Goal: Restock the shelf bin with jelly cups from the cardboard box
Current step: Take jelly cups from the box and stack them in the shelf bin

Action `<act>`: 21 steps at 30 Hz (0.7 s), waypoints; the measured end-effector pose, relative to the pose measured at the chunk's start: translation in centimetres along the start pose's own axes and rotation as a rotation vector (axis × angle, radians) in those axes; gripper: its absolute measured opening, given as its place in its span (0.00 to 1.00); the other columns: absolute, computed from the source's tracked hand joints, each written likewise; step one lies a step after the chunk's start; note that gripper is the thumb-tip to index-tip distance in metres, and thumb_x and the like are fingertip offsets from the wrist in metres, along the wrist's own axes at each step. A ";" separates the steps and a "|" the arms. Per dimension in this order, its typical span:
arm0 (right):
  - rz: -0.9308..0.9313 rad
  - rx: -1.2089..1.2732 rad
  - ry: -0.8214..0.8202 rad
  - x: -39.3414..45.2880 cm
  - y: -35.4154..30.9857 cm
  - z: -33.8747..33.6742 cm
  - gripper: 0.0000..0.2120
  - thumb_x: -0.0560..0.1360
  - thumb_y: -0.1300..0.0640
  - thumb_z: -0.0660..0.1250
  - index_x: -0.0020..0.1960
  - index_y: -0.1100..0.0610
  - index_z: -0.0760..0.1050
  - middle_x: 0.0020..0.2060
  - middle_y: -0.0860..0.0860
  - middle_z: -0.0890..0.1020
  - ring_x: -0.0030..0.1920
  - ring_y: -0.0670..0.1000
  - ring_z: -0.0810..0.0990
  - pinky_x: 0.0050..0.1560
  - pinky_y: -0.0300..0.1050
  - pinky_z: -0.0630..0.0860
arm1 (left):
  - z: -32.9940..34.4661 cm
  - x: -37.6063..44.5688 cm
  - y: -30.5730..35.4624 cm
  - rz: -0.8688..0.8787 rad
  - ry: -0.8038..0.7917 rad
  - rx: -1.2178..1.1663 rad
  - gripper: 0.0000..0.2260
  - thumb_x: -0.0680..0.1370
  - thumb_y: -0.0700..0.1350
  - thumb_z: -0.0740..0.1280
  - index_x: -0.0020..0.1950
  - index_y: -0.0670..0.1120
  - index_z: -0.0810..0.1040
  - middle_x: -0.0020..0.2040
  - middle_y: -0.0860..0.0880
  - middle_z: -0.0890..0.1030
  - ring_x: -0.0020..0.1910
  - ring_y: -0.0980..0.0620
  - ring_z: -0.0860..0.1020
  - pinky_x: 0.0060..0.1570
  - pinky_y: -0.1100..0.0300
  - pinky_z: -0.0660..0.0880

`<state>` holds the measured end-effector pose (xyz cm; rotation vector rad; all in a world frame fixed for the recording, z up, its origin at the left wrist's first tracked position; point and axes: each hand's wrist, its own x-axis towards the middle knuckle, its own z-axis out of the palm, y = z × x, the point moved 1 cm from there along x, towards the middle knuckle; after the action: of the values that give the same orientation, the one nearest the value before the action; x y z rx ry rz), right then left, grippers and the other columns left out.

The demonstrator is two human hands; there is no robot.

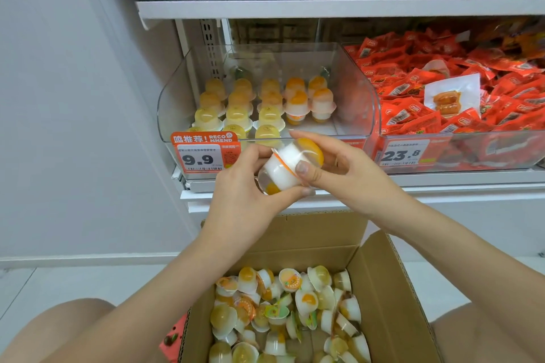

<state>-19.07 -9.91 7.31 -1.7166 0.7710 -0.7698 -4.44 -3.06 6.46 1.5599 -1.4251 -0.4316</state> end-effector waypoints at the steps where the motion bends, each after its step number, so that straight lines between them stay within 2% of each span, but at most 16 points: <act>1: 0.022 0.045 -0.024 0.0 0.1 0.0 0.31 0.64 0.50 0.72 0.67 0.47 0.71 0.50 0.43 0.82 0.51 0.41 0.81 0.53 0.38 0.77 | 0.0 0.0 -0.1 0.004 -0.001 0.013 0.22 0.63 0.52 0.78 0.52 0.50 0.74 0.40 0.61 0.80 0.36 0.66 0.74 0.34 0.72 0.69; 3: 0.057 0.096 -0.044 -0.1 0.2 0.1 0.35 0.61 0.54 0.75 0.67 0.49 0.71 0.54 0.51 0.82 0.51 0.47 0.84 0.52 0.44 0.80 | 0.1 0.1 -0.4 0.011 -0.008 0.046 0.22 0.65 0.51 0.78 0.55 0.49 0.75 0.42 0.61 0.79 0.40 0.68 0.74 0.36 0.74 0.69; 5: 0.061 0.095 -0.035 -0.2 0.2 0.3 0.35 0.59 0.55 0.76 0.66 0.51 0.72 0.54 0.55 0.82 0.51 0.51 0.84 0.52 0.48 0.81 | 0.2 0.1 -0.7 0.029 -0.011 0.087 0.22 0.66 0.51 0.77 0.56 0.50 0.75 0.44 0.59 0.79 0.41 0.65 0.74 0.37 0.71 0.69; 9: 0.095 0.093 -0.047 -0.2 0.3 0.0 0.31 0.60 0.56 0.76 0.62 0.52 0.75 0.51 0.52 0.82 0.49 0.50 0.83 0.48 0.45 0.81 | 0.5 -0.1 -1.0 0.065 -0.006 0.158 0.25 0.65 0.55 0.76 0.59 0.49 0.76 0.47 0.53 0.80 0.45 0.55 0.75 0.42 0.58 0.74; 11: 0.111 0.093 -0.063 -0.1 0.3 -0.1 0.29 0.60 0.55 0.76 0.61 0.51 0.77 0.49 0.49 0.82 0.47 0.47 0.82 0.45 0.42 0.80 | 0.6 -0.1 -1.1 0.086 -0.007 0.184 0.29 0.63 0.62 0.72 0.60 0.50 0.76 0.47 0.53 0.80 0.46 0.54 0.75 0.43 0.54 0.76; 13: 0.121 0.094 -0.065 0.0 0.4 -0.1 0.27 0.61 0.54 0.76 0.60 0.50 0.77 0.47 0.46 0.82 0.48 0.44 0.82 0.45 0.39 0.79 | 0.5 -0.2 -1.1 0.110 -0.011 0.196 0.32 0.62 0.66 0.67 0.62 0.52 0.75 0.49 0.53 0.80 0.48 0.54 0.76 0.45 0.54 0.76; 16: 0.139 0.145 -0.073 0.0 0.6 0.1 0.26 0.63 0.56 0.74 0.61 0.53 0.77 0.49 0.50 0.83 0.49 0.47 0.82 0.46 0.41 0.79 | 0.3 -0.2 -1.0 0.134 -0.030 0.213 0.34 0.63 0.64 0.72 0.66 0.51 0.74 0.51 0.54 0.80 0.51 0.54 0.75 0.49 0.55 0.76; 19: 0.164 0.196 -0.104 0.1 0.6 0.1 0.26 0.64 0.57 0.74 0.61 0.55 0.76 0.49 0.54 0.83 0.51 0.51 0.82 0.47 0.43 0.80 | 0.3 -0.2 -1.0 0.175 -0.015 0.271 0.30 0.65 0.61 0.71 0.64 0.50 0.75 0.48 0.54 0.81 0.48 0.54 0.76 0.48 0.54 0.76; 21: 0.188 0.200 -0.133 0.1 0.6 0.0 0.27 0.64 0.57 0.73 0.63 0.55 0.75 0.53 0.56 0.82 0.54 0.53 0.81 0.50 0.45 0.80 | 0.3 -0.2 -1.2 0.194 -0.011 0.291 0.28 0.65 0.60 0.71 0.62 0.50 0.76 0.47 0.54 0.81 0.46 0.54 0.76 0.46 0.55 0.76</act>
<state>-19.06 -10.15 6.74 -1.4772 0.7260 -0.5773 -4.04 -3.17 5.33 1.6262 -1.6871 -0.1205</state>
